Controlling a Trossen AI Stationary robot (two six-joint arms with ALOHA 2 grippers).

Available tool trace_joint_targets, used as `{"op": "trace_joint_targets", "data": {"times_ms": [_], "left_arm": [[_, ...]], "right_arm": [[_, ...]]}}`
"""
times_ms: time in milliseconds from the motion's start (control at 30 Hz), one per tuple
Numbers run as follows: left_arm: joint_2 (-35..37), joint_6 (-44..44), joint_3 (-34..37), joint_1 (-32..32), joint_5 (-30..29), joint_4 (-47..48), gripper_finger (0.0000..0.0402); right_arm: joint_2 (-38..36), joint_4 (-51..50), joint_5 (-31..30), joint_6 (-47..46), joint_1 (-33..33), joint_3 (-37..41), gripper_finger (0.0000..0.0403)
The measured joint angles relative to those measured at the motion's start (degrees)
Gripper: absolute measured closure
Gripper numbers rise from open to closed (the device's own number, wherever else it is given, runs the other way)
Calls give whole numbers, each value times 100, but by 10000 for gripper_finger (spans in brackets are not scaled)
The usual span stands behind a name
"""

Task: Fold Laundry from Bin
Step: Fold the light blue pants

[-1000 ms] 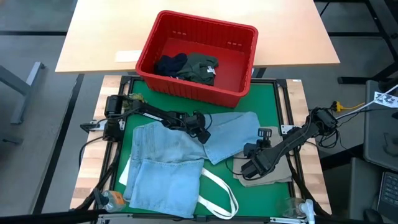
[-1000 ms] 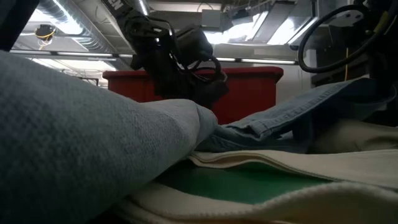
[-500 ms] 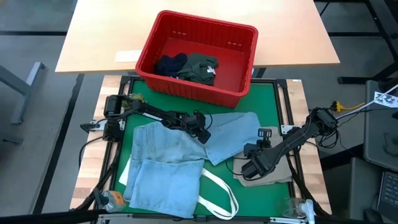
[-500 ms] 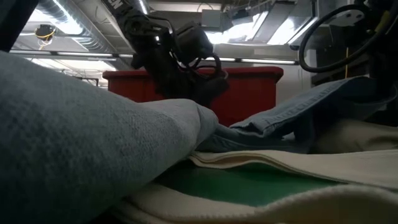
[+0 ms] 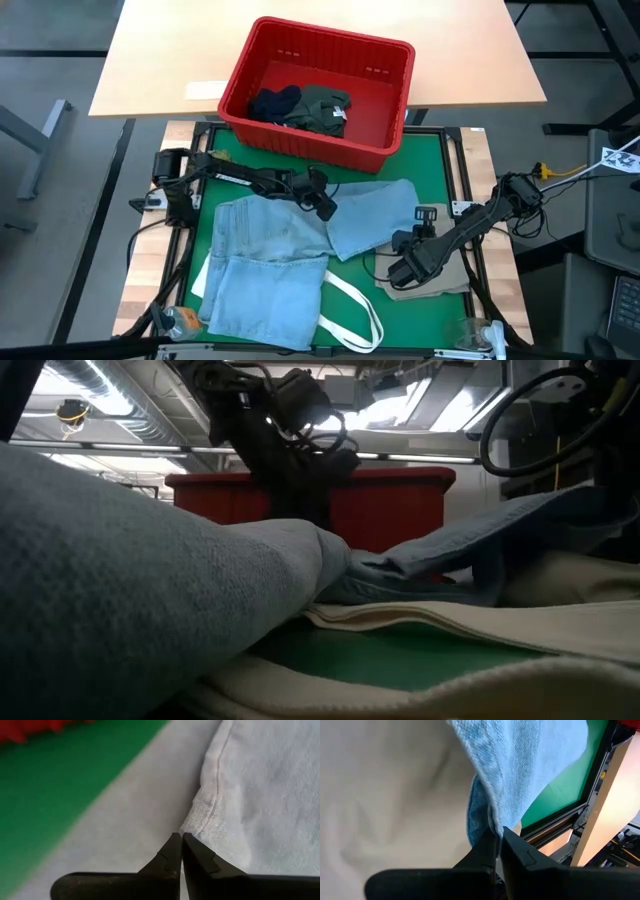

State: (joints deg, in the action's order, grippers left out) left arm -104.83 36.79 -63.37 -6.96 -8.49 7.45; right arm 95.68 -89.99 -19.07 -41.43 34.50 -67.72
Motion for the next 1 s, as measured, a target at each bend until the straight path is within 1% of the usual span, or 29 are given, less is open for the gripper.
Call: {"op": "trace_joint_targets", "data": {"times_ms": [167,233,400,533,633,733,833,1000], "left_arm": [[262,-292,-4,-277,-427,397,401],[303,-310,-11,-409,-468,604,401],[290,-562,-13,-598,-341,972,401],[290,-754,-11,-607,-331,962,401],[290,-1020,-11,-616,-153,989,401],[290,-1225,-9,-614,-123,983,401],[290,-1340,-9,-616,-118,915,386],[283,-1356,4,-647,-182,838,338]], "right_arm": [[0,10,21,0,-1,0,391],[0,30,16,0,-2,0,391],[0,36,-5,94,-7,-2,391],[0,20,2,251,-4,-2,391],[0,1,-59,271,-2,-2,391],[0,-4,-49,273,-2,-2,391],[0,-1,68,276,-2,-2,387],[0,-33,379,278,2,2,380]]}}
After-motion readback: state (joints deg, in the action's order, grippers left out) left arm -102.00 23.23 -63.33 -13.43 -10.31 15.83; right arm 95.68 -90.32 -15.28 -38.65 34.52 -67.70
